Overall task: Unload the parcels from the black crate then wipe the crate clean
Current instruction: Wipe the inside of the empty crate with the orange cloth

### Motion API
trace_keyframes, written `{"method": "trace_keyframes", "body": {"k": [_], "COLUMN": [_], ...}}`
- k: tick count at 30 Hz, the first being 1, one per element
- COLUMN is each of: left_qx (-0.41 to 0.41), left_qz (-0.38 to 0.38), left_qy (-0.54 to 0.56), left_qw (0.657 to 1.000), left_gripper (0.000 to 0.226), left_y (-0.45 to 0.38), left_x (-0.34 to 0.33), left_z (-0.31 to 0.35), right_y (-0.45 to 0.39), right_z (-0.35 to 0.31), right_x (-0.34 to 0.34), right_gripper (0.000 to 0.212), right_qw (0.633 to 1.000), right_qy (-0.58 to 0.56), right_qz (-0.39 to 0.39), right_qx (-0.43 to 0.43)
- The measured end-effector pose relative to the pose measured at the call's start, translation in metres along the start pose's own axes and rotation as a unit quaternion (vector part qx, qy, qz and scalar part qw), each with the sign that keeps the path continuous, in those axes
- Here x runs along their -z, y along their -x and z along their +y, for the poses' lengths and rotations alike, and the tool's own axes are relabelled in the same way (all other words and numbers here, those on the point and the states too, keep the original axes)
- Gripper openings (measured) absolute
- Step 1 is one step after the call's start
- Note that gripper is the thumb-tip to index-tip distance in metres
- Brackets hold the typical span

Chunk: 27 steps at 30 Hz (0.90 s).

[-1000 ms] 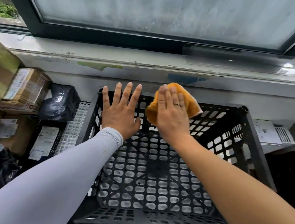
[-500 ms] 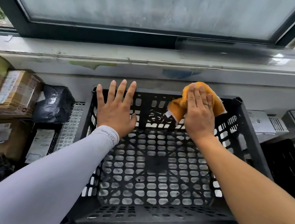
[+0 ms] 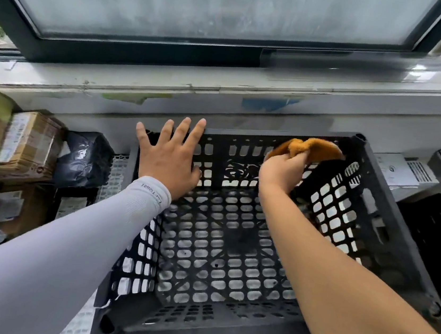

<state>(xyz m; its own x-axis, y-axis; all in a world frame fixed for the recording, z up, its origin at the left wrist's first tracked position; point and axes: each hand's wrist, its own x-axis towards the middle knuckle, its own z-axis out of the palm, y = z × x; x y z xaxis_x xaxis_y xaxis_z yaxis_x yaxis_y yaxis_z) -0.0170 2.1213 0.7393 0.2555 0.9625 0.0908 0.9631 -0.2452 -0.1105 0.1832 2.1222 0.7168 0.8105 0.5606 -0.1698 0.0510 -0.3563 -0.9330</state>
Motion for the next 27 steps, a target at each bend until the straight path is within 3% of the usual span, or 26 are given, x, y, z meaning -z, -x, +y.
{"method": "trace_keyframes", "body": {"k": [3,9,14,18,19,23,27], "left_qx": [-0.011,-0.025,-0.041,-0.037,-0.038,-0.043,-0.040], "left_qz": [-0.010,-0.021,-0.036,-0.044,-0.039,-0.032,-0.029], "left_qy": [0.003,0.006,0.012,0.031,0.029,0.030,0.035], "left_qw": [1.000,0.999,0.998,0.998,0.998,0.998,0.998], "left_gripper": [0.097,0.100,0.102,0.097,0.096,0.097,0.098], "left_y": [0.002,0.004,0.006,0.007,0.009,0.015,0.015], "left_x": [0.001,0.005,0.010,0.017,0.016,0.012,0.012], "left_z": [-0.006,-0.012,-0.017,-0.028,-0.032,-0.036,-0.033], "right_y": [0.030,0.093,0.092,0.069,0.060,0.020,0.021], "right_z": [0.000,0.001,-0.015,-0.046,-0.053,-0.067,-0.055], "right_x": [-0.026,-0.053,-0.047,-0.018,-0.011,0.013,0.008], "right_gripper": [0.042,0.059,0.054,0.022,0.025,0.068,0.074], "right_qw": [0.999,0.991,0.981,0.914,0.890,0.802,0.778], "right_qy": [-0.009,0.025,-0.059,-0.248,-0.290,-0.417,-0.431], "right_qz": [-0.032,-0.133,-0.151,-0.161,-0.171,-0.147,-0.161], "right_qx": [-0.018,-0.020,-0.111,-0.279,-0.306,-0.402,-0.427]}}
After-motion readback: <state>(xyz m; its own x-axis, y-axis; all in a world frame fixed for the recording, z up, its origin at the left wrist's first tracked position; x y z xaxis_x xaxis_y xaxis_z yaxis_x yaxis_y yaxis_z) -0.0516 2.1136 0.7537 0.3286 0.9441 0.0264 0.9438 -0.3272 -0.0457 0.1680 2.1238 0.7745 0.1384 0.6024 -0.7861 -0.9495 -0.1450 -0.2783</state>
